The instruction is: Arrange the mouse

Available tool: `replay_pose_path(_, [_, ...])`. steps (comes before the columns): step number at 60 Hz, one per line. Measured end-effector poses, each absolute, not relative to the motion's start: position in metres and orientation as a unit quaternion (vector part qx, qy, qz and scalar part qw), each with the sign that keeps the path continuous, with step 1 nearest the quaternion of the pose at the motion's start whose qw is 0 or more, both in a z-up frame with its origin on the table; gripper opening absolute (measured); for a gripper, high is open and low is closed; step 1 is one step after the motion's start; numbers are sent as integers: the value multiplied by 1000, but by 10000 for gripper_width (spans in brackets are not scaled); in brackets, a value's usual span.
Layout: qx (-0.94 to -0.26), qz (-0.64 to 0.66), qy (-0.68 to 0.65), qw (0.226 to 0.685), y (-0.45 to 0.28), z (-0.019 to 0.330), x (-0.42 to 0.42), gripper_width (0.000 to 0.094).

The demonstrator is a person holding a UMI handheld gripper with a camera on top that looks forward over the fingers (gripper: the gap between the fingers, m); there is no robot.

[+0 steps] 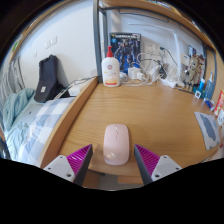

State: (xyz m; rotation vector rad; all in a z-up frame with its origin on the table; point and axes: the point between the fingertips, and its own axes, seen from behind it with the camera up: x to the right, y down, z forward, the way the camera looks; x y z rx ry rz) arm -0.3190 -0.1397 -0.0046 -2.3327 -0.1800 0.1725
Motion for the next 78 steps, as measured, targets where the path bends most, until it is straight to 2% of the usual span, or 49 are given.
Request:
replay_pose_path(9, [-920, 45, -66, 384, -114, -8, -322, 735])
replay_pose_path(13, [-920, 43, -60, 384, -110, -8, -323, 636])
replay_pose_path(15, [-921, 36, -50, 384, -108, -8, -319, 450])
replay_pose_path(22, [-920, 38, -38, 388, -108, -8, -317, 367])
replay_pose_path(23, [-920, 37, -40, 388, -108, -9, -317, 403])
replay_pose_path(24, [-920, 37, -42, 388, -108, -8, -317, 329])
replay_pose_path(27, [-921, 37, -50, 385, -107, -10, -319, 300])
replay_pose_path(28, [-922, 40, -49, 383, -107, -11, -319, 323])
replay_pose_path(29, [-922, 42, -49, 382, -107, -10, -320, 274])
replay_pose_path(42, [-927, 53, -80, 363, -100, -3, -317, 271])
replay_pose_path(51, [-909, 61, -70, 406, -74, 60, -281, 272])
replay_pose_path(62, [-868, 33, -61, 491, -30, 183, -169, 273])
replay_pose_path(67, [-852, 15, -55, 521, -19, 228, -108, 273])
replay_pose_path(73, [-840, -5, -46, 540, -12, 258, -31, 271])
replay_pose_path(78, [-842, -16, -33, 539, -6, 256, 32, 273])
